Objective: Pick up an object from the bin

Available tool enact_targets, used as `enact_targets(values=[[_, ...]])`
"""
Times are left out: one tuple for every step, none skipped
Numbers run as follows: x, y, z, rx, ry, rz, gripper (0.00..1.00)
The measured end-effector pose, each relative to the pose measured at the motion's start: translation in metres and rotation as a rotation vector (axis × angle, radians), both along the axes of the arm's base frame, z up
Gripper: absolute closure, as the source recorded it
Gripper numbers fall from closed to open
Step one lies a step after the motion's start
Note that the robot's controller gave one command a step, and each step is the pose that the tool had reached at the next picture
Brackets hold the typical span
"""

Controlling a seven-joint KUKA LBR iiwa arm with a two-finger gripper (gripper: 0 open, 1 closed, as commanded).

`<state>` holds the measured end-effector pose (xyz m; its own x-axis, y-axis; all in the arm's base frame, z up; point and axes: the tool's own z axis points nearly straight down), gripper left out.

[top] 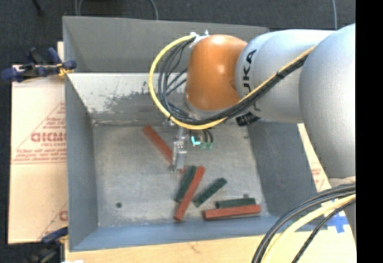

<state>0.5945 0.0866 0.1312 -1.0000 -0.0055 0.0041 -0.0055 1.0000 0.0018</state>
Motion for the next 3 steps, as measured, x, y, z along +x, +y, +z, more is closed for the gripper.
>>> enact_targets(values=[[0.002, 0.000, 0.004, 0.001, -0.008, -0.002, 0.00], [0.011, 0.002, -0.052, 0.001, -0.010, -0.105, 1.00], [0.011, 0.002, -0.053, 0.002, -0.010, -0.106, 1.00]])
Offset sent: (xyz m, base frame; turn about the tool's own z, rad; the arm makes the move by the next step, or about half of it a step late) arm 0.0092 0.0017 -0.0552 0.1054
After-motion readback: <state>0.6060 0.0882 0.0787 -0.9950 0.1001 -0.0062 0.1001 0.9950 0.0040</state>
